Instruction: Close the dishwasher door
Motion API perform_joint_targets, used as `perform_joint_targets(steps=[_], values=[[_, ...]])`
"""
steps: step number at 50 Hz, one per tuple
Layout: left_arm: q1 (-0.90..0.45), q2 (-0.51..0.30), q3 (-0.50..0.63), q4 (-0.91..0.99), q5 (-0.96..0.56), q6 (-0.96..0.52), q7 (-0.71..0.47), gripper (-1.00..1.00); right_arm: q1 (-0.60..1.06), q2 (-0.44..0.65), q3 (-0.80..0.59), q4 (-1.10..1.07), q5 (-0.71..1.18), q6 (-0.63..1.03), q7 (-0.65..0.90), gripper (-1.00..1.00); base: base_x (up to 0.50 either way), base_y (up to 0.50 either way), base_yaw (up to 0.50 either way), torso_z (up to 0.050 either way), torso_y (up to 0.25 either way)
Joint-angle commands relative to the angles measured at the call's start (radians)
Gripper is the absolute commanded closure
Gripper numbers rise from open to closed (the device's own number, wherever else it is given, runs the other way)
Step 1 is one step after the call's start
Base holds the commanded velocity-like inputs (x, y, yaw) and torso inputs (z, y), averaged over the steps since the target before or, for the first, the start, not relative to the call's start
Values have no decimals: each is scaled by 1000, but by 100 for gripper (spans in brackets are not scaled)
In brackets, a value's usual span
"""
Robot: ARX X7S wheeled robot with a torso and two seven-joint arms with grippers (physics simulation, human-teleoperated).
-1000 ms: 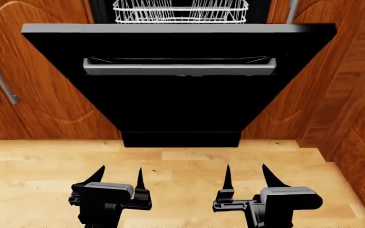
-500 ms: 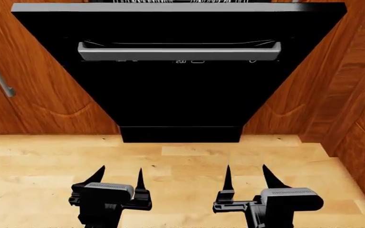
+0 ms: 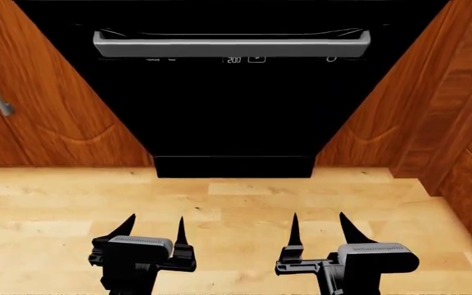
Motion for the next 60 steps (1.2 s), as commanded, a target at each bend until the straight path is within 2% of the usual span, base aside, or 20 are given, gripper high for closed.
perform_joint_targets(steps=[1, 10, 23, 60], values=[[0, -4, 3, 3, 0, -1, -9, -100, 1, 3, -5, -2, 3, -2, 2, -100, 0, 0, 0, -50, 18], [6, -6, 4, 6, 5, 16, -17, -100, -3, 8, -8, -5, 7, 0, 4, -100, 0, 0, 0, -48, 13], [5, -5, 0, -3, 8, 40, -28, -100, 6, 12, -14, -5, 19, 19, 5, -100, 37, 0, 0, 0, 0], [6, -15, 10, 6, 3, 47, -46, -100, 10, 19, -20, -4, 30, 6, 15, -100, 392, 0, 0, 0, 0]])
